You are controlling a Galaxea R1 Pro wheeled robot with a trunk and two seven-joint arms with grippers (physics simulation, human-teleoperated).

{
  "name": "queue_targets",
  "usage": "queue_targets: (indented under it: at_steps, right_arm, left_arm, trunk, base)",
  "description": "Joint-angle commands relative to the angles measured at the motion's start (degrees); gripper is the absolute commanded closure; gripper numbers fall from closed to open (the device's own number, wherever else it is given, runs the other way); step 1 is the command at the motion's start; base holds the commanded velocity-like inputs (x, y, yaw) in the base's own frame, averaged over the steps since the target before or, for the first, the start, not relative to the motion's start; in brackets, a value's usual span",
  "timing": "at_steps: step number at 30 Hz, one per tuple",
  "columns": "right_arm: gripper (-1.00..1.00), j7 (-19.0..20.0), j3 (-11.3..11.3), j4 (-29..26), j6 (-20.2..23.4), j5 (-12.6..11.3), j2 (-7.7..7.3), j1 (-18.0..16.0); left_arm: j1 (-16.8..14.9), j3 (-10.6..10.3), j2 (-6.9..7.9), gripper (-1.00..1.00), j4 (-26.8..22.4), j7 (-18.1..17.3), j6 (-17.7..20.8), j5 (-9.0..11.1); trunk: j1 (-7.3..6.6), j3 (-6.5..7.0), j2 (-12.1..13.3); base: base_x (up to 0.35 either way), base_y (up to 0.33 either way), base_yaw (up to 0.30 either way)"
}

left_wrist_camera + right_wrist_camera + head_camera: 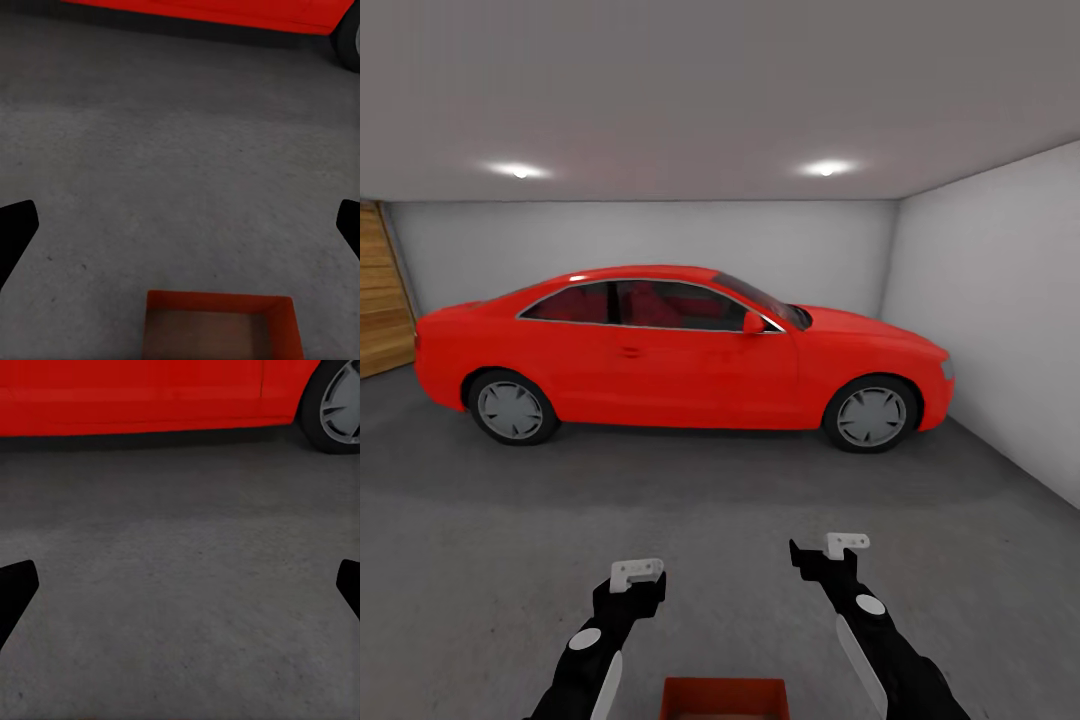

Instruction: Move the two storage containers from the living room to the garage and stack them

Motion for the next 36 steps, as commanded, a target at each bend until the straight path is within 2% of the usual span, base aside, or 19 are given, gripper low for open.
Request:
queue_targets:
  at_steps: [1, 17, 36]
  right_arm:
    - [-1.00, -0.4, 0.2, -0.1, 0.3, -0.6, -0.04, 0.0]
    - [-1.00, -0.4, 0.2, -0.1, 0.3, -0.6, -0.04, 0.0]
    - [-1.00, -0.4, 0.2, -0.1, 0.3, -0.6, -0.04, 0.0]
  left_arm:
    - [0.0, -0.1, 0.00, -1.00, -0.1, 0.3, 0.3, -0.2]
    - [0.0, -0.1, 0.00, -1.00, -0.1, 0.3, 0.3, -0.2]
    - [0.0, -0.1, 0.00, -1.00, -0.1, 0.3, 0.3, -0.2]
  trunk:
    - [0.02, -0.03, 0.0]
    - [0.02, 0.04, 0.0]
    - [0.02, 1.41, 0.0]
  base:
    - [0.000, 0.000, 0.000]
    - [0.000, 0.000, 0.000]
    - [0.000, 0.000, 0.000]
